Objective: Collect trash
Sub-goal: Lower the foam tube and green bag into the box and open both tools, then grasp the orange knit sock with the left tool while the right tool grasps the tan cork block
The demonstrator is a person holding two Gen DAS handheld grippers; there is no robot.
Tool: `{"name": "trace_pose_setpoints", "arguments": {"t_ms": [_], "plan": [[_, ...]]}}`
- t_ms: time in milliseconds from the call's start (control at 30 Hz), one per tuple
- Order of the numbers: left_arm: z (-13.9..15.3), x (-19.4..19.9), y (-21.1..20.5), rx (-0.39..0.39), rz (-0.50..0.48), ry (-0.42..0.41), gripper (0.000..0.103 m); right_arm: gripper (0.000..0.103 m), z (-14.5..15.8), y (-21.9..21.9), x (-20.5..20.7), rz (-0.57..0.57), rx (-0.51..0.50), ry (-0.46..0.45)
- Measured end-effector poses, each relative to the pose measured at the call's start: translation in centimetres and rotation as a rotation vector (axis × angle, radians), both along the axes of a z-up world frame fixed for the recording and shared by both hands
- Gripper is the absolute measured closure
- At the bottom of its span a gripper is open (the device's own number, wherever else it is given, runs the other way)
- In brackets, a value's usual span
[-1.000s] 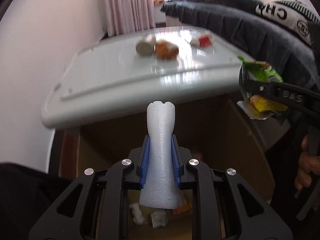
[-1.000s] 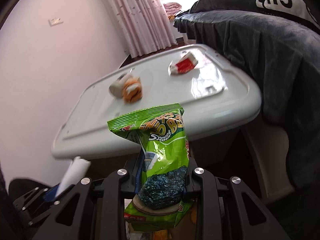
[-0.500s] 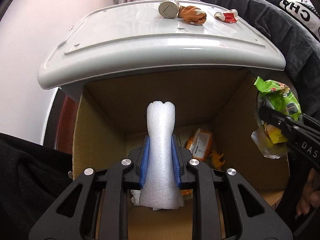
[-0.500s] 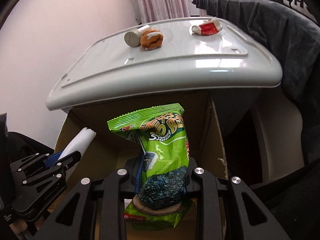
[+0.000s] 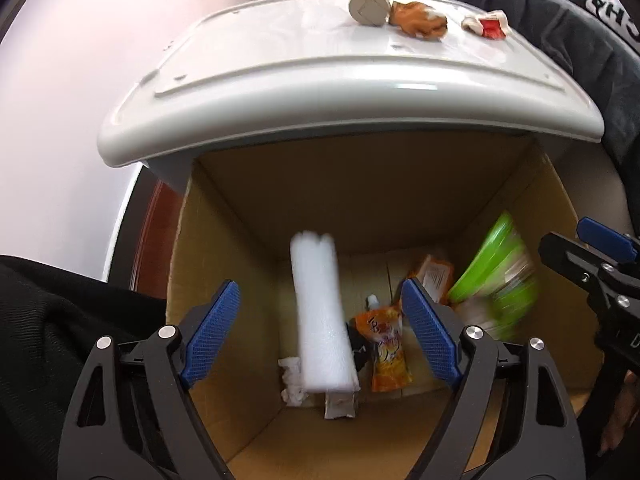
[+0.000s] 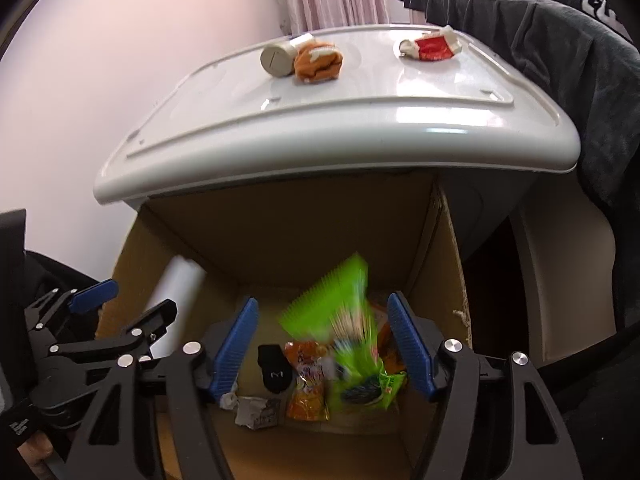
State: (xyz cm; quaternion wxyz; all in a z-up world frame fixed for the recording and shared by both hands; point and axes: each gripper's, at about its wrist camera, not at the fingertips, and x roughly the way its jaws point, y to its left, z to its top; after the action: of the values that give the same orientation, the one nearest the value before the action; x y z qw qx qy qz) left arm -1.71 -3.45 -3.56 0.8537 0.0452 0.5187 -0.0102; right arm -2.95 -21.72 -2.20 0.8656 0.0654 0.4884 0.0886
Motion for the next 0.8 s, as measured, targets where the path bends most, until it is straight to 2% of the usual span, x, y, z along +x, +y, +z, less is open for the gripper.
{"name": "trace_pose_setpoints", "arguments": {"t_ms": [333, 567, 800], "plan": [[-0.5, 0.0, 0.0, 0.012, 0.006, 0.018, 0.022, 0.036, 0.1, -1.3, 0.1, -0.064, 0.024, -0.003], [-0.3, 0.2, 0.3, -0.031, 0.013, 0.025, 0.022, 0.035, -0.2, -2.2, 0.5, -0.109, 0.039, 0.011], [3.5, 2.5, 0.1, -0.126, -0.003, -0.046, 0.022, 0.025, 0.9, -4.2, 0.3, -0.206, 0.086, -0.036]]}}
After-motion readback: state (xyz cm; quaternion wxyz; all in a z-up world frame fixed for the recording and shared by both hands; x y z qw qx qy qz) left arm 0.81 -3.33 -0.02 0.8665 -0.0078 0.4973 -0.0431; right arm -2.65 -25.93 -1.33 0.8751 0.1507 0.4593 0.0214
